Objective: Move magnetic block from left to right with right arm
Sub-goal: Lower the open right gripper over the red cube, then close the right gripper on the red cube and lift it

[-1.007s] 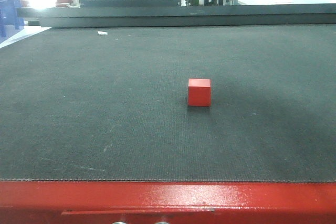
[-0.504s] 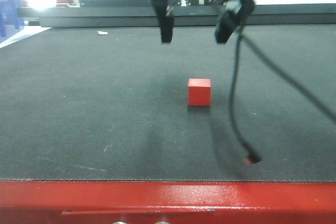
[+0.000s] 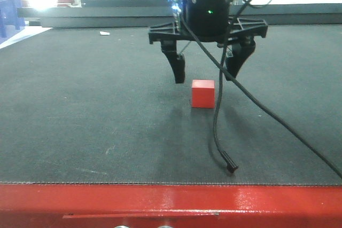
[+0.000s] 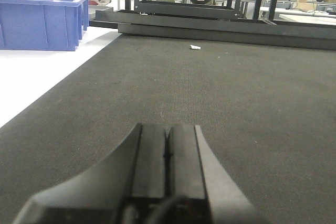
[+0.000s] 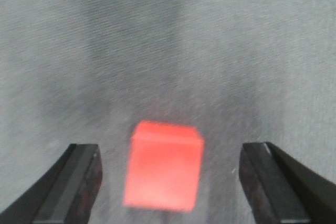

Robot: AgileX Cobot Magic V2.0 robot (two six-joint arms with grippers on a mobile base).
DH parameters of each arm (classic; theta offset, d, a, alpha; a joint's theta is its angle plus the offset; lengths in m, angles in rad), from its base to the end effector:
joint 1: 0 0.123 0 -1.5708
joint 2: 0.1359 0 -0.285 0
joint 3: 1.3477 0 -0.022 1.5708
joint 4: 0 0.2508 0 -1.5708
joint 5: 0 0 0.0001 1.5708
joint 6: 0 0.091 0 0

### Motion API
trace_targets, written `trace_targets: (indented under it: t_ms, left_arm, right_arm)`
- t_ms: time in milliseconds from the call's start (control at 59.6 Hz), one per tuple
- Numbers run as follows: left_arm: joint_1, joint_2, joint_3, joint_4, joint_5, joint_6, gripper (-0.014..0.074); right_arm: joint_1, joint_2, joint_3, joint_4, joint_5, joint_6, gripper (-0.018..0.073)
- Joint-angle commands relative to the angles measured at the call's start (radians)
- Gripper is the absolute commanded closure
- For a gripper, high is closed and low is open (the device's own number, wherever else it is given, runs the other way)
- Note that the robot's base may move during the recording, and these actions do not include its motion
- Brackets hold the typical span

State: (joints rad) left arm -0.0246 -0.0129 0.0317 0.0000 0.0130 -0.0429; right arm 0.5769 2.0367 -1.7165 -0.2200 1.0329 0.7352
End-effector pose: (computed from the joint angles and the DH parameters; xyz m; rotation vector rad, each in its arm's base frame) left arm 0.0567 -0.0014 0.2020 -0.0139 1.5156 -0.0541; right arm 0.3765 0.2247 0.2364 0.1031 2.7741 0.0324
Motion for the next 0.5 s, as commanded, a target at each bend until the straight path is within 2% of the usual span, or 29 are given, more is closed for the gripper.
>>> trace_targets:
  t_ms: [0,302,386,487]
  left_arm:
    - [0.001,-0.014,0.008,0.0,-0.089,-0.004,0.0713]
    - [0.001,-0.014,0.008,0.0,-0.089,-0.004,0.0712]
    - [0.001,-0.014,0.008,0.0,-0.089,-0.004,0.0713]
    - [0.001,-0.014,0.008,0.0,-0.089,-0.004,0.0713]
  right_arm:
    - [-0.013,-0.044,-0.034,-0.003,-0.025,0.002,-0.0071]
    - [-0.014,-0.02,-0.033,0.046,-0.053,0.002,-0.0048]
    - [-0.014,-0.016,-0.033,0.046,-0.043,0.002,0.0029]
    - [-0.014,-0.016,-0.033,0.046,-0.042,0.002,0.0207]
